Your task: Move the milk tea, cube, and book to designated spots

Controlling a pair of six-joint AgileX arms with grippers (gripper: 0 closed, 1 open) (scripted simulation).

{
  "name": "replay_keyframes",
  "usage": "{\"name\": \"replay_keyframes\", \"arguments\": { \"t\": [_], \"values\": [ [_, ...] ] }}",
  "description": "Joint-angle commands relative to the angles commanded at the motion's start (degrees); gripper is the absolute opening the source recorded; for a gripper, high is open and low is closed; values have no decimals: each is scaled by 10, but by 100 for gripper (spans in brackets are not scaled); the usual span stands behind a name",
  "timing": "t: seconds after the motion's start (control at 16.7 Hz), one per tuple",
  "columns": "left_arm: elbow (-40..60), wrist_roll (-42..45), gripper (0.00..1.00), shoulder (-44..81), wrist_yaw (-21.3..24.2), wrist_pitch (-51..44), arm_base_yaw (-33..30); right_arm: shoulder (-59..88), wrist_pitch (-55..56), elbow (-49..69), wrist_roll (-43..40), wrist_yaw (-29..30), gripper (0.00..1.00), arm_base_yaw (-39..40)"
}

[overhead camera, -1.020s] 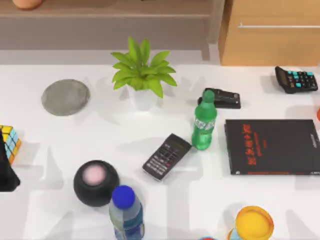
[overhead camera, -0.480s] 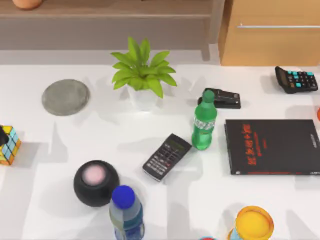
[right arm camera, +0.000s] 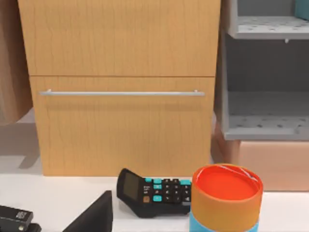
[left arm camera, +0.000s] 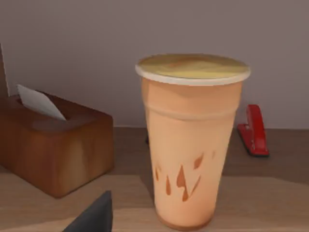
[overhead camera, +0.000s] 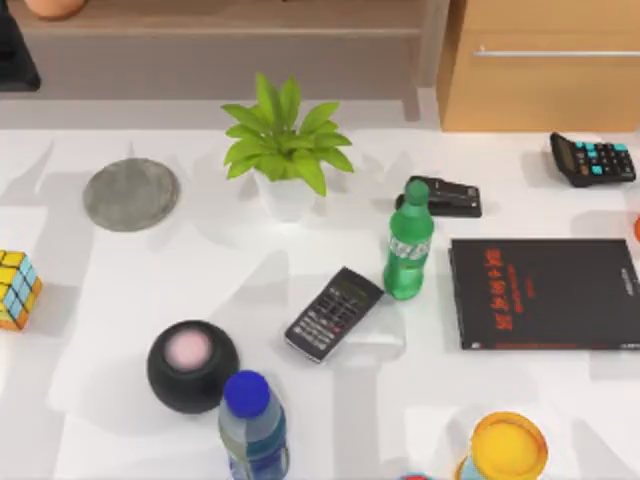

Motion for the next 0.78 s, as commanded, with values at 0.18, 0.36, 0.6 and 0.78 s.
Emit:
{"name": "replay_keyframes", "arguments": {
  "t": [0.18,0.36,0.6,0.78],
  "values": [
    [78,0,100,158,3,71,0,0,0,0,0,0,100,0],
    [138,1,100,279,6,126,-1,0,0,0,0,0,100,0],
    [181,1,100,358,7,165,-1,0,0,0,0,0,100,0],
    [183,1,100,363,7,167,-1,0,0,0,0,0,100,0]
  ]
}}
